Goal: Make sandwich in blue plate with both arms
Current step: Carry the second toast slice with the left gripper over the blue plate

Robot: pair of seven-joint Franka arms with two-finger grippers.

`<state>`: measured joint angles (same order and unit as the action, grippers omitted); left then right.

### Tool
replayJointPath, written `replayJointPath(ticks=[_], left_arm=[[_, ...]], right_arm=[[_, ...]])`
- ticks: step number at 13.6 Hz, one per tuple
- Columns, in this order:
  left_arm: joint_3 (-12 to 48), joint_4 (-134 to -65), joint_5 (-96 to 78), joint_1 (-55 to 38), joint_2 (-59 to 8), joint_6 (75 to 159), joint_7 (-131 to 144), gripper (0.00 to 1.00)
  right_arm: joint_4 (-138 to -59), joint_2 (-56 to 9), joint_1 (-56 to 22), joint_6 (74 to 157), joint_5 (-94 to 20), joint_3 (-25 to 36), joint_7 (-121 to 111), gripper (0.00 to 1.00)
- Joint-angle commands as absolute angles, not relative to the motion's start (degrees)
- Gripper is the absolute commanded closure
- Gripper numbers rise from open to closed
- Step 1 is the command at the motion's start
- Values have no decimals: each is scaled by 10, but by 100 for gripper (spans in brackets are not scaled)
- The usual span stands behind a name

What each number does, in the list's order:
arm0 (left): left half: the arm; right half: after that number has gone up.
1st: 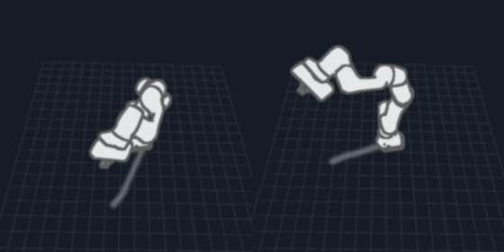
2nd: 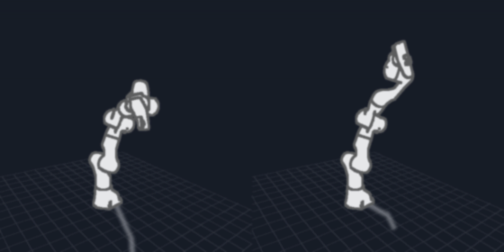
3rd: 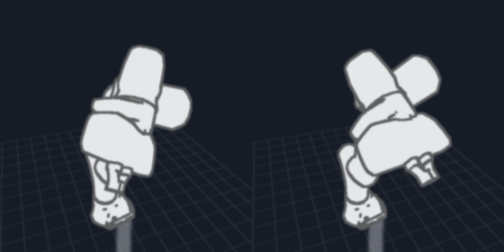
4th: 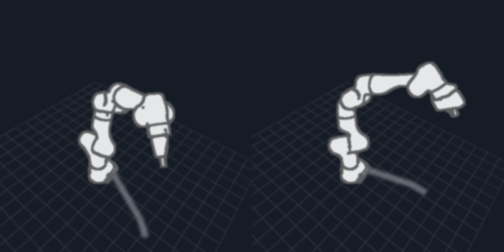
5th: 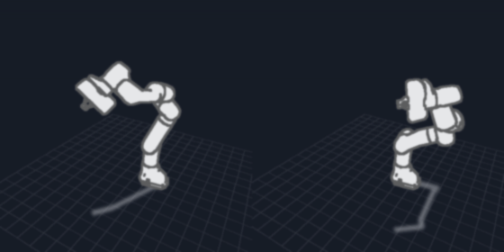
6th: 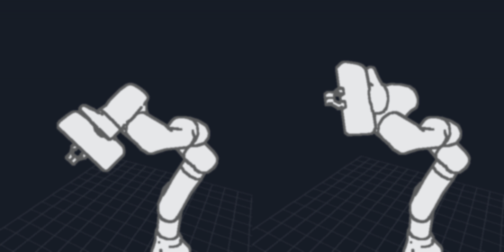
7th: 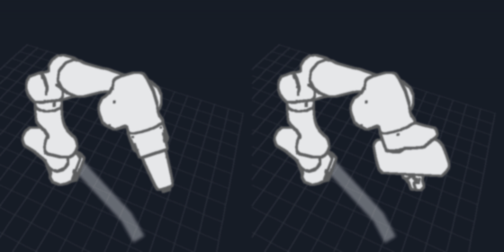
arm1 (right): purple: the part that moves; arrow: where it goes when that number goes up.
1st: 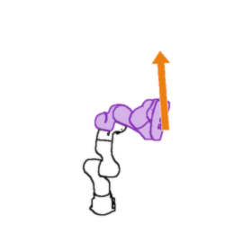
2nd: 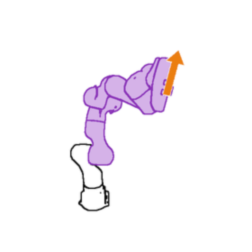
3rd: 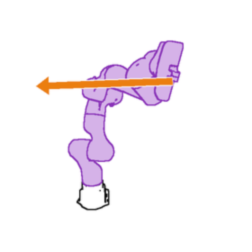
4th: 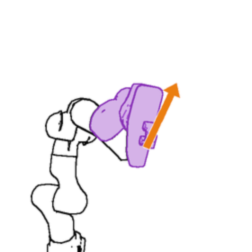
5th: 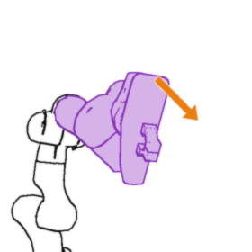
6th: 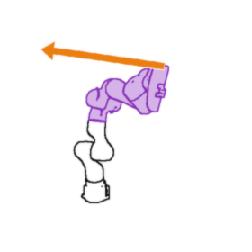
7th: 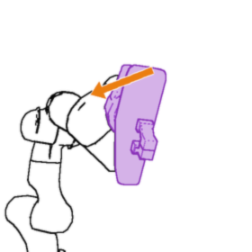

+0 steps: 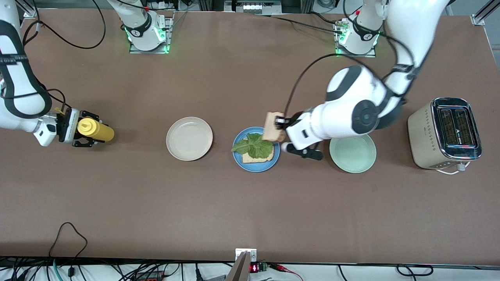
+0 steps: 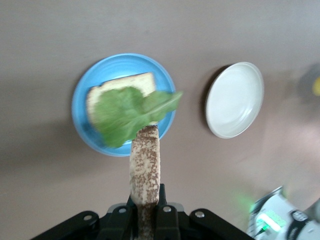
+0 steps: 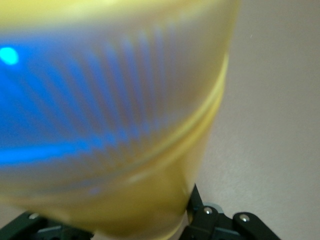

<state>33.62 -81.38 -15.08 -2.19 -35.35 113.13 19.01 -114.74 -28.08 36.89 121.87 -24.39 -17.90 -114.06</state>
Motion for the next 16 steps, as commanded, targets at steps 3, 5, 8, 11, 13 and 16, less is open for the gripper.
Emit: replayJointPath(ticks=[3,5,8,11,13,16], left_arm=[[337,-852,-200,-37,-379,1257,199,99],[337,-878,-212,-44,-390,1323,197,99],[337,-889,-213,-54,-406,1360,196,99],[337,-900,-213,-55,-420,1387,193,96],[336,-902,-213,-54,-424,1387,192,96],[336,-903,-213,-48,-439,1388,187,96]], right_arm=[[-1118,-344,410,1214,-258,-192,-1162,98],[-1112,-363,416,1214,-259,-192,-1165,98],[-1110,-370,417,1216,-270,-192,-1165,95],[-1110,-371,417,1227,-271,-192,-1164,57],[-1110,-371,417,1227,-272,-192,-1158,18],[-1110,-371,416,1230,-290,-192,-1157,0]])
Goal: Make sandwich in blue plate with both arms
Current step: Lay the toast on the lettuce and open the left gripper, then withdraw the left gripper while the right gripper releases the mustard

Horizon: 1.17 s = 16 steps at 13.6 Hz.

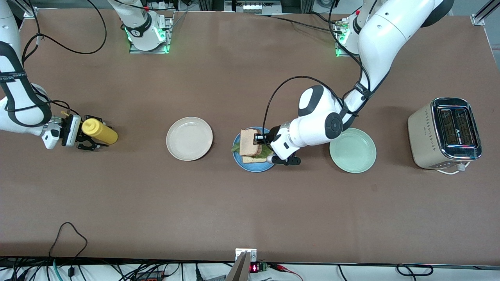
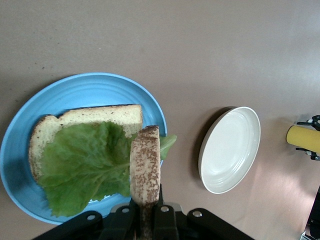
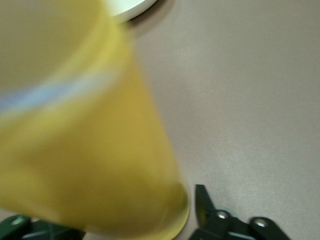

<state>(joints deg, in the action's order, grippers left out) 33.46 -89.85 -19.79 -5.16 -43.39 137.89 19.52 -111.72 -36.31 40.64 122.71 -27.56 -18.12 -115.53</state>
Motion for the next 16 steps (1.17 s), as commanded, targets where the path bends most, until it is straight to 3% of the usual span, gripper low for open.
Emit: replayJointPath(ticks=[1,7,8,12,16], left_arm=[[336,-911,-213,-46,-439,1388,180,96],[331,-947,-213,-12,-453,1388,122,87],[331,-952,-213,-7,-453,1388,120,79],[331,-965,-213,-3,-452,1386,120,0],[330,-971,-211,-2,-407,1379,121,0]], right_arm=[[-1110,-368,413,1230,-290,-192,-1157,0],[-1107,-354,411,1230,-290,-192,-1156,0],[-1107,-352,411,1227,-290,-192,-1157,0],[-1107,-349,416,1223,-282,-182,-1165,0],[-1106,-343,415,1222,-280,-166,-1174,0]])
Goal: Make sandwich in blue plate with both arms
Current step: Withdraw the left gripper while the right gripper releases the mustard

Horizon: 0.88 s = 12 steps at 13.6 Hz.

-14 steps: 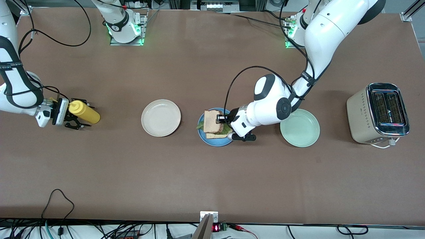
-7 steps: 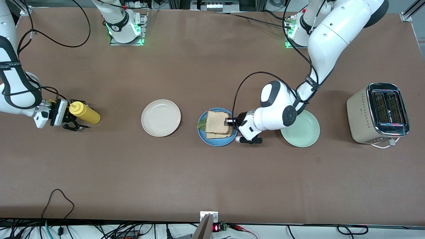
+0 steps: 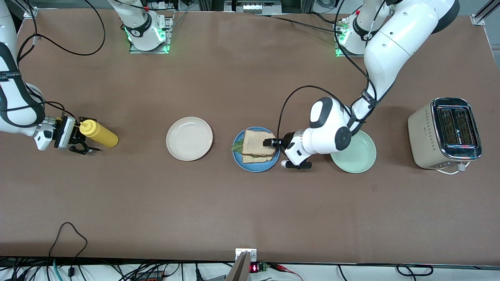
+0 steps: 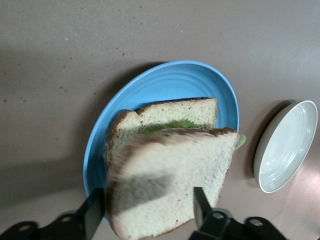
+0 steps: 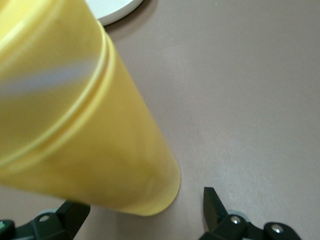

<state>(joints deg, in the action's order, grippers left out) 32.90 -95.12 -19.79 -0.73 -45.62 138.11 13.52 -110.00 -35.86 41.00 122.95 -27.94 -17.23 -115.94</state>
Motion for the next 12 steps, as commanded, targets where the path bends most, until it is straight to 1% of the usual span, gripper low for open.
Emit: replayJointPath(ticks=[1,4,7,9,12], left_arm=[[330,-972,-210,-2,-388,1368,123,0],[314,-972,-206,10,-321,1308,127,0],[296,-970,-203,71,-259,1245,123,0],[298,-962,-152,117,-237,1198,121,0],[296,-960,-64,134,-205,1148,122,0]], right_arm=[[-1106,-343,415,1222,-279,-163,-1176,0],[-1106,-339,416,1222,-274,-157,-1184,0],[-1106,-327,416,1222,-274,-146,-1193,0],[-1105,-309,416,1222,-270,-135,-1194,0],[-1087,-273,416,1222,-270,-123,-1188,0]])
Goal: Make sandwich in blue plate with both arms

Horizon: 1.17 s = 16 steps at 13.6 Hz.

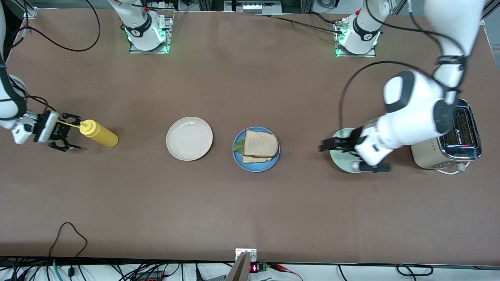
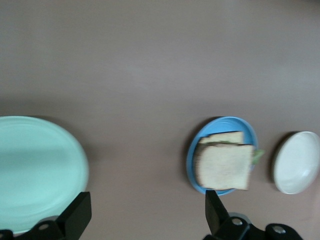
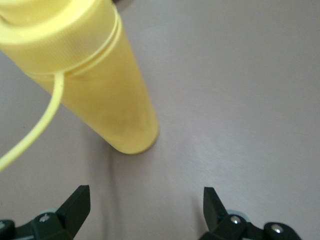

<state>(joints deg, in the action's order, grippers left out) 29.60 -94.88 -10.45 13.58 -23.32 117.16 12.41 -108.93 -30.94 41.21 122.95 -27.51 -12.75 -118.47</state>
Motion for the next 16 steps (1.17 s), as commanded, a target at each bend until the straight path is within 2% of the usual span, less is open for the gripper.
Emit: replayJointPath(ticks=[1,4,8,10,13,16], left_arm=[[291,-957,-25,136,-194,1130,121,0],[251,-933,82,134,-157,1122,121,0],[101,-889,47,70,-131,1078,49,0],[28,-885,20,18,-95,1023,45,0],[19,-897,18,15,-42,959,26,0],[20,-967,18,22,17,960,19,0]], right_arm=[[-1080,-255,415,1222,-271,-119,-1185,0],[-1055,-208,411,1216,-258,-117,-1128,0],[-977,-169,388,1145,-182,-117,-958,0],[-943,-149,366,1106,-143,-120,-864,0],[-919,-112,315,1049,-122,-121,-707,0],[-919,-61,248,1028,-91,-122,-508,0]])
